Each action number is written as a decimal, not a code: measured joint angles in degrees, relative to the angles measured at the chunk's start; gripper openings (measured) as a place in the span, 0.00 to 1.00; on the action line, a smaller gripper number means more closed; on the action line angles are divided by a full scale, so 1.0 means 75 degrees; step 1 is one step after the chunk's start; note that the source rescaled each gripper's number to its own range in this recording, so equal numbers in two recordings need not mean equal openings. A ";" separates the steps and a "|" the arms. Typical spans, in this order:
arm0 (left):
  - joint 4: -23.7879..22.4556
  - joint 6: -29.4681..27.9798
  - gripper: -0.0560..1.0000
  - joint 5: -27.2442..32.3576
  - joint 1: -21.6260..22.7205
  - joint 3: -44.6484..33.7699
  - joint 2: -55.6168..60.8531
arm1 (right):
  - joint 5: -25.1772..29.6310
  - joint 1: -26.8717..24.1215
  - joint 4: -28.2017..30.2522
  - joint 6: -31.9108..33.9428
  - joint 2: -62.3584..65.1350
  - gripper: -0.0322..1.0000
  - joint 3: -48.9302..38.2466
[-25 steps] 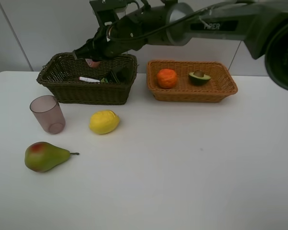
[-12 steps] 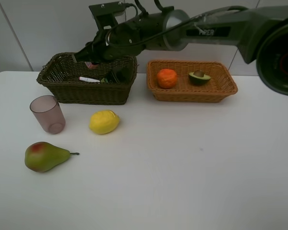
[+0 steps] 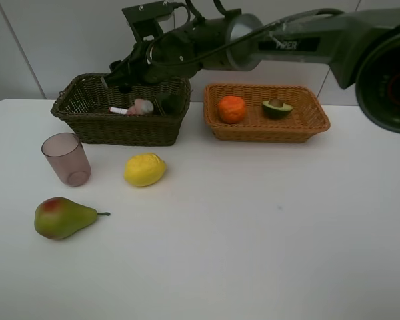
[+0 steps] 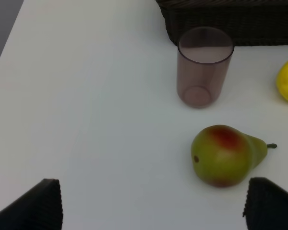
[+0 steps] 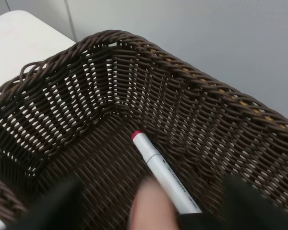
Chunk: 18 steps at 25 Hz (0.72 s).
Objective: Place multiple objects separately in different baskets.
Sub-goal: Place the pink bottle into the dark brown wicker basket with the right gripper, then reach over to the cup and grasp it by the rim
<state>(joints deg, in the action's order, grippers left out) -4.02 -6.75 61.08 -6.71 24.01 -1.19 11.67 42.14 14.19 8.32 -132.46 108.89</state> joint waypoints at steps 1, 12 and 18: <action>0.0000 0.0000 1.00 0.0000 0.0000 0.0000 0.0000 | 0.0000 0.0000 0.0000 0.0000 0.0000 0.88 0.0000; 0.0000 0.0000 1.00 0.0000 0.0000 0.0000 0.0000 | 0.0127 0.0000 0.0000 0.0000 0.0000 0.99 0.0000; 0.0000 0.0000 1.00 0.0000 0.0000 0.0000 0.0000 | 0.1069 0.0000 0.0000 0.0000 0.0153 1.00 0.0000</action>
<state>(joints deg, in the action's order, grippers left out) -4.02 -6.75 61.08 -6.71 24.01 -1.19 19.68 42.14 14.19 8.32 -131.31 108.89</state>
